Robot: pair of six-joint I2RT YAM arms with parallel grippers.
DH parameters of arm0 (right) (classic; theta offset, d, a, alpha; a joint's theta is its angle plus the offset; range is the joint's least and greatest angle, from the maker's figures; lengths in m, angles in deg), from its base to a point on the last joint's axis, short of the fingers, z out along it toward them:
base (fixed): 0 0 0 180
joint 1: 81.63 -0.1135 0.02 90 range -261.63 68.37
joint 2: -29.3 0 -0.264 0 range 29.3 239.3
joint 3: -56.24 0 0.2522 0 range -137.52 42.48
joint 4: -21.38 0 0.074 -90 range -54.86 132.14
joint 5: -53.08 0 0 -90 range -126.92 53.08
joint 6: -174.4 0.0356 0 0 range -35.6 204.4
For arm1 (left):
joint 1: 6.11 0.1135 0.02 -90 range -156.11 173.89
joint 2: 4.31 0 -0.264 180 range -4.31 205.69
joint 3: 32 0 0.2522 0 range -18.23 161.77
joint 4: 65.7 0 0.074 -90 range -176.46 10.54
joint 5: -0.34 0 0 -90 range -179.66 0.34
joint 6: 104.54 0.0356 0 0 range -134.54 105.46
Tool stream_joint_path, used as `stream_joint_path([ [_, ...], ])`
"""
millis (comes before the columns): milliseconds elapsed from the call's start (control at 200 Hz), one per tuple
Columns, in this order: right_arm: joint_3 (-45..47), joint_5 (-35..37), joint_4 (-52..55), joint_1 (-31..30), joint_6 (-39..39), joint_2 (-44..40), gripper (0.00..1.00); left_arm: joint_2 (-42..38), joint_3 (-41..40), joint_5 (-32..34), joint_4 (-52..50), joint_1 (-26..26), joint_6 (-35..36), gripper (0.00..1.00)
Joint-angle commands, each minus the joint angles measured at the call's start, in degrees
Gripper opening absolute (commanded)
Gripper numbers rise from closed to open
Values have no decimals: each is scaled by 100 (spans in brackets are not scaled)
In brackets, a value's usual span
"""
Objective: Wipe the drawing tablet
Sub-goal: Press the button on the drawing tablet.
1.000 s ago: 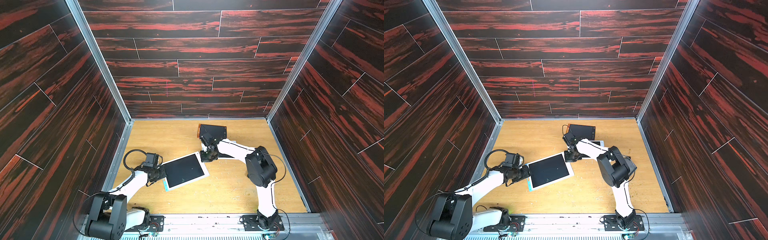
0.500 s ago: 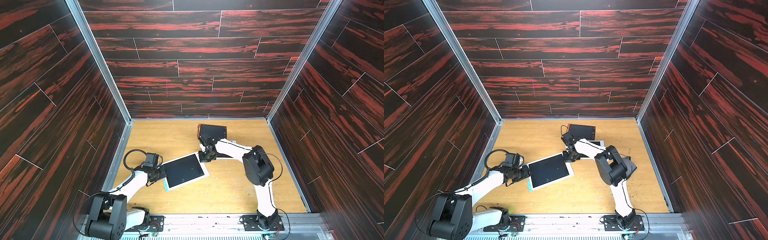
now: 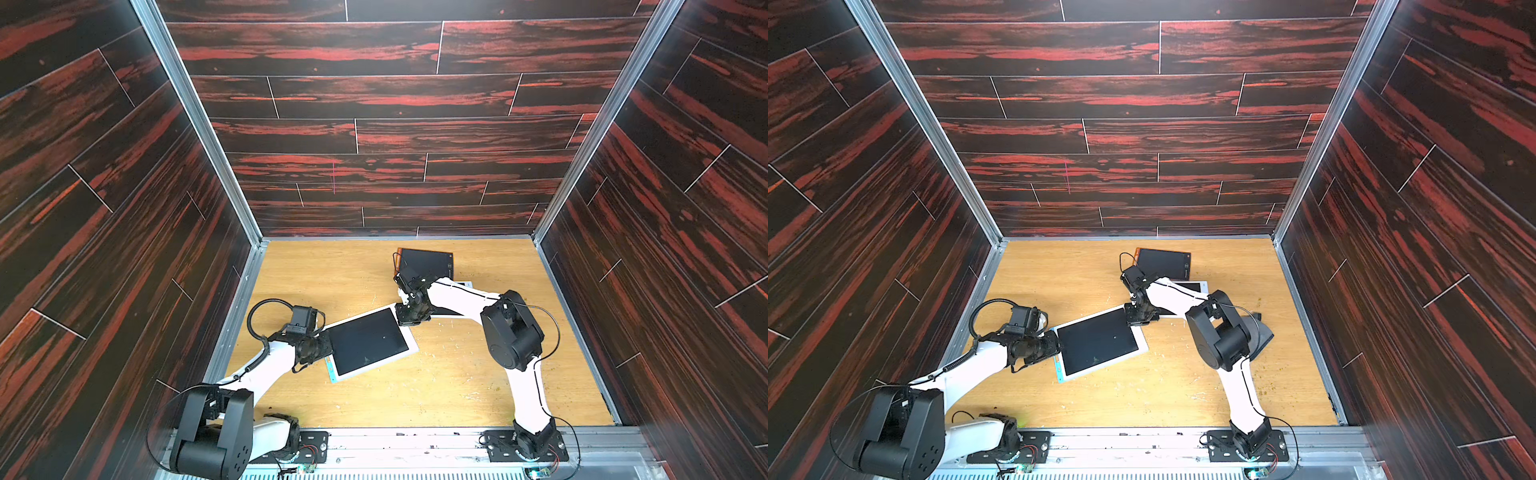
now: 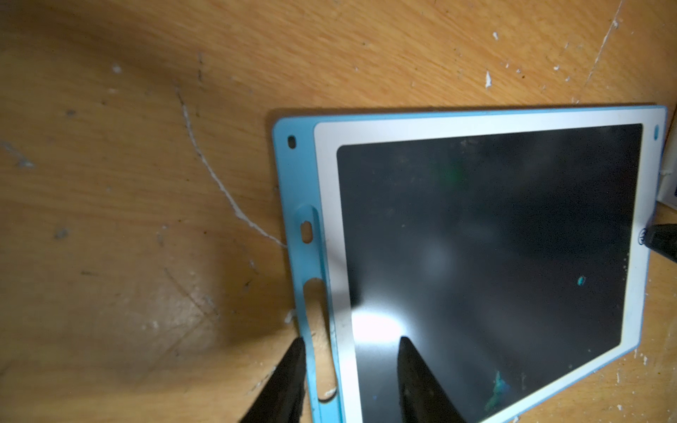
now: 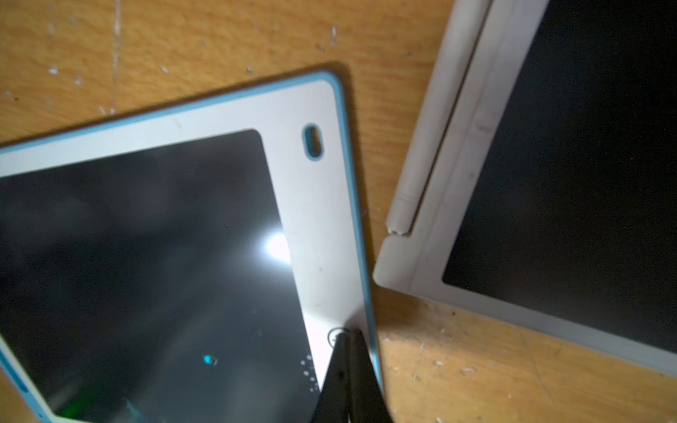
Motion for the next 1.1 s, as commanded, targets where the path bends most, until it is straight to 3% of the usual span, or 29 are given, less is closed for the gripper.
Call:
stream_joint_path([
  [0,19,281,341,-116,-25,483,0,-37,-26,-16,-13,14,69,42],
  [461,-969,1455,1638,-507,-331,1685,0,-60,-34,-6,-13,14,56,42],
  [847,-1117,1293,1652,-603,-361,1932,0,-65,-35,-16,-19,15,60,42],
  [932,-829,933,1165,-542,-337,1463,0,-73,-35,-15,-22,17,56,42],
  [1032,-267,-642,230,-225,-266,656,0,-57,-30,-14,-20,20,58,43],
  [1092,135,-1170,-321,-40,-178,123,0,-22,-17,-30,-22,17,55,43],
])
